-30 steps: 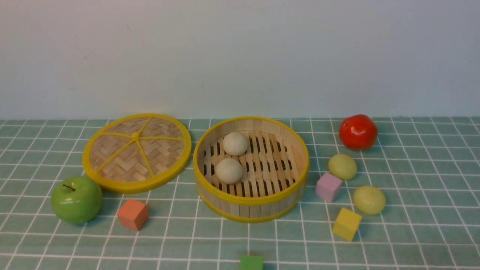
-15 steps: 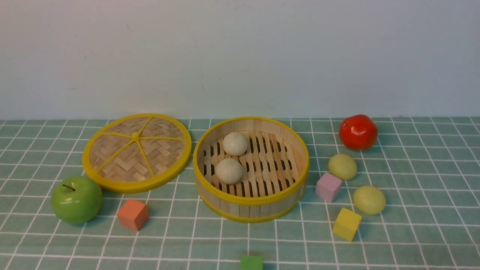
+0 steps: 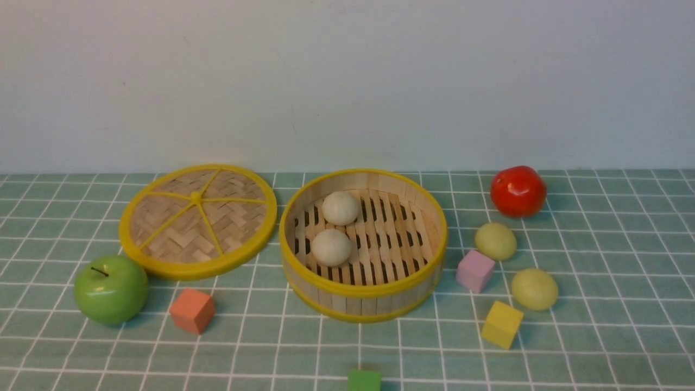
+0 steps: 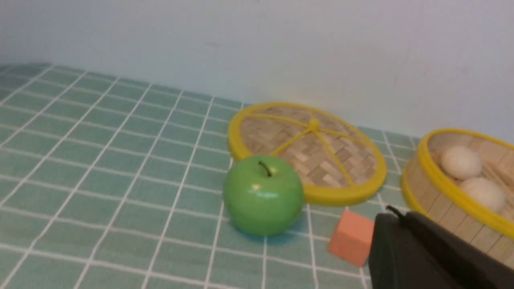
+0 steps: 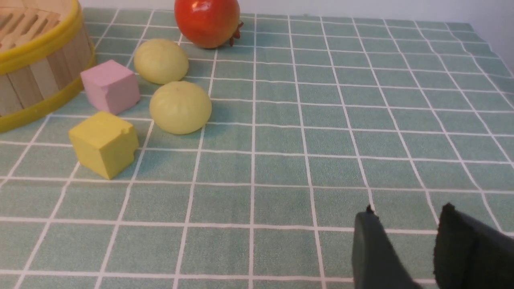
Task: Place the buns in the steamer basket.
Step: Use the right arm to grab a steamed stuffed bun
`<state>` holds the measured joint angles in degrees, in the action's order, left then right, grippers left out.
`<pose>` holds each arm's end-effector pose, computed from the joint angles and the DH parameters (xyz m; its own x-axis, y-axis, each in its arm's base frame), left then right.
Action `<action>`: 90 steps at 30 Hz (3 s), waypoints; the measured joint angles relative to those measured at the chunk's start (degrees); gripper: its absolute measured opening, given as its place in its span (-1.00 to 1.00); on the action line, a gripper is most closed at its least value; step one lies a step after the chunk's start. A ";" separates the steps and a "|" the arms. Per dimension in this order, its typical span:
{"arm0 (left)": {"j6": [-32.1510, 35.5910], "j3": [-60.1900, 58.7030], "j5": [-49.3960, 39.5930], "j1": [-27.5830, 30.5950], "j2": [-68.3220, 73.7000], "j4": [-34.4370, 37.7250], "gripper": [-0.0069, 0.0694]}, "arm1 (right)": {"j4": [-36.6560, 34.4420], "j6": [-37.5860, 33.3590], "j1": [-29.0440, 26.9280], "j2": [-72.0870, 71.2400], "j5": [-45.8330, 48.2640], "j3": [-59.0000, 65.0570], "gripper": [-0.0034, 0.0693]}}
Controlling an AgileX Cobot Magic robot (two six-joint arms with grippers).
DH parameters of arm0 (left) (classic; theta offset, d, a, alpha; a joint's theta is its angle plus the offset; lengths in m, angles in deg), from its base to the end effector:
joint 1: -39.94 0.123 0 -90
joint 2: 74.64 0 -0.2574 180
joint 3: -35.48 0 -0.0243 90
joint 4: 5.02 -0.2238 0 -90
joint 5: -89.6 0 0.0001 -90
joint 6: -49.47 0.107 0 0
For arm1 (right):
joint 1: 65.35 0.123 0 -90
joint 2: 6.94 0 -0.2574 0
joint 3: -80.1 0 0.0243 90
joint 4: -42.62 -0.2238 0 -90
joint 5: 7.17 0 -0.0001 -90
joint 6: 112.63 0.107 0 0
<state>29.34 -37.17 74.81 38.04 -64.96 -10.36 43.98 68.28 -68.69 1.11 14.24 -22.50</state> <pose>0.0710 0.0002 0.2070 -0.1211 -0.2543 -0.9595 -0.0225 0.9671 -0.2535 0.0685 -0.0049 0.1699 -0.2899 0.0107 -0.9570 0.0647 0.9979 -0.0085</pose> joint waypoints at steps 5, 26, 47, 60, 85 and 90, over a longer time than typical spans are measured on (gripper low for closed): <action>-4.19 -5.13 -5.34 2.06 -1.61 -1.50 -0.78 | 0.00 0.00 0.00 0.00 0.00 0.00 -0.25; -5.76 -5.45 -7.71 2.67 -1.61 -2.61 -0.72 | 0.00 0.00 0.00 0.00 0.00 0.00 -0.25; -5.76 -5.45 -7.71 2.67 -1.61 -2.77 -0.67 | 1.02 0.05 0.00 0.00 -1.96 0.23 -0.25; -5.76 -5.45 -7.71 2.67 -1.61 -2.84 -0.66 | -5.25 2.03 0.00 0.00 -28.69 0.45 -0.25; -5.76 -5.45 -7.71 2.67 -1.61 -3.02 -0.59 | -7.19 6.89 0.00 34.41 -2.47 -31.03 -0.25; -5.76 -5.45 -7.71 2.67 -1.61 -3.02 -0.58 | -8.28 6.17 0.00 42.25 2.47 -31.03 -0.25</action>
<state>23.58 -42.62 67.10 40.71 -66.57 -13.38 35.70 74.46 -68.69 43.36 16.71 -53.52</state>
